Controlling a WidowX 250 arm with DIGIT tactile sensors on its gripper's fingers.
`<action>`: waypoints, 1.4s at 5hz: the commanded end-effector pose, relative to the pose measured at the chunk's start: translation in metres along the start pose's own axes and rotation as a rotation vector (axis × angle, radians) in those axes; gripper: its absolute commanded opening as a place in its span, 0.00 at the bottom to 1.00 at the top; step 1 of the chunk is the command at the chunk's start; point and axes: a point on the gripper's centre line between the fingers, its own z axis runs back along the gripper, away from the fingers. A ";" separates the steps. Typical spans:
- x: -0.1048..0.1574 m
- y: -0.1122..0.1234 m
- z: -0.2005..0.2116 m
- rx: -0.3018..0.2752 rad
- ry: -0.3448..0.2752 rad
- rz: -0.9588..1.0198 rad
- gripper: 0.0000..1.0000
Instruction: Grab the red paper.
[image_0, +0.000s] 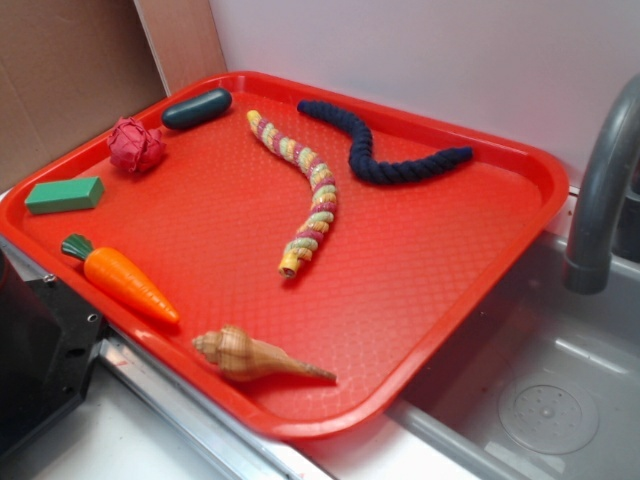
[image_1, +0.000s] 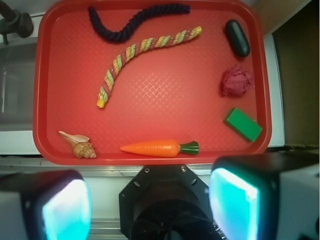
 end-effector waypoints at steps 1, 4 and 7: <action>0.000 0.000 0.000 0.000 0.000 0.000 1.00; 0.048 0.142 -0.147 0.202 0.019 0.443 1.00; 0.076 0.177 -0.196 0.196 0.003 0.438 1.00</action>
